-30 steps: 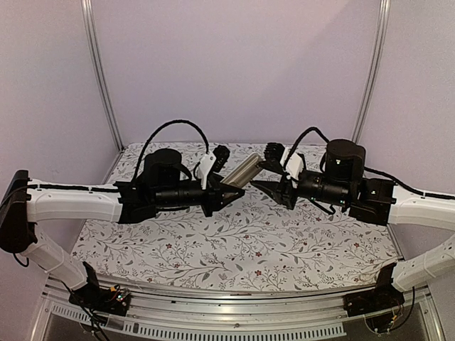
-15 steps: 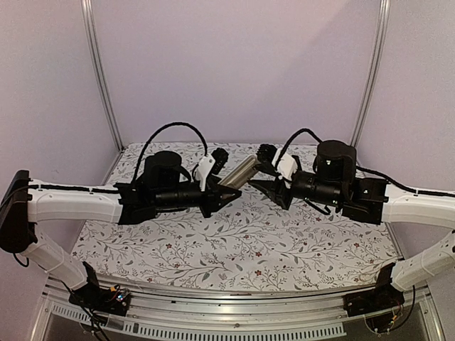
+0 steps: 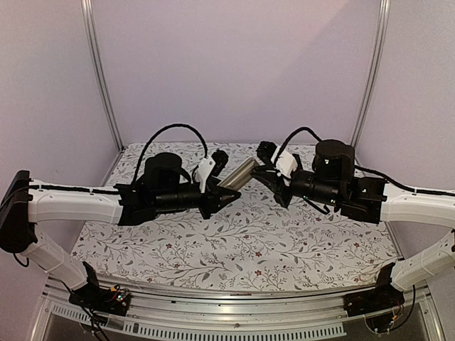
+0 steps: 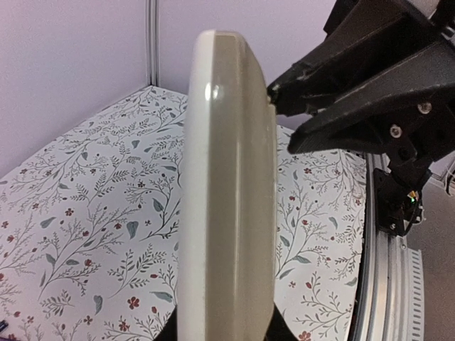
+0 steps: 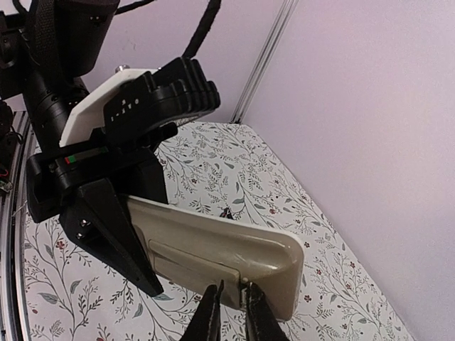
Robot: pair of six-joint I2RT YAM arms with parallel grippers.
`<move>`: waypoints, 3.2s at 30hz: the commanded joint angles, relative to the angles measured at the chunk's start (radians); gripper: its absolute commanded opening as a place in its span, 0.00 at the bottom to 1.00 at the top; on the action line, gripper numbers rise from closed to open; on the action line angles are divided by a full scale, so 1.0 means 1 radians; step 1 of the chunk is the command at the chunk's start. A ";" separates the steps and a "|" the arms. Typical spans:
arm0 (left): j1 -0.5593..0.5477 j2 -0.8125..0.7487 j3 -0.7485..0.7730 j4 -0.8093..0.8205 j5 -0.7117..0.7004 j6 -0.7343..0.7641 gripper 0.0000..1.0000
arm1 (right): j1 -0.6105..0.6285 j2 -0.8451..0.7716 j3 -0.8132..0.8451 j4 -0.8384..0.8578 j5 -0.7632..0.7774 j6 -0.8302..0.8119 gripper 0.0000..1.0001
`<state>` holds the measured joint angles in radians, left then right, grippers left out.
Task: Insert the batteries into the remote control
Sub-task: Remove the battery cover from the remote control, then pass from the left arm to the right
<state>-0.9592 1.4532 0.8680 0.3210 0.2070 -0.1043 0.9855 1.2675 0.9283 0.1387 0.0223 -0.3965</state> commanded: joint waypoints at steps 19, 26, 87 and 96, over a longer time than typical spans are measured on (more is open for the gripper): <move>-0.039 -0.022 0.017 0.053 -0.020 -0.007 0.12 | 0.007 0.052 0.019 0.015 0.011 0.049 0.00; 0.065 -0.007 0.023 -0.031 -0.138 -0.049 0.12 | 0.019 0.025 0.001 0.007 -0.086 0.061 0.00; 0.092 0.035 0.106 -0.318 0.287 0.086 0.15 | 0.067 0.139 0.073 -0.072 0.044 -1.121 0.49; 0.092 0.005 0.087 -0.318 0.220 0.085 0.58 | 0.069 0.151 0.091 -0.097 0.051 -1.018 0.29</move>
<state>-0.8722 1.4773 0.9562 -0.0097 0.4671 -0.0208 1.0473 1.4117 1.0061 0.0116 0.0624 -1.5002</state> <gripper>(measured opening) 0.454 0.490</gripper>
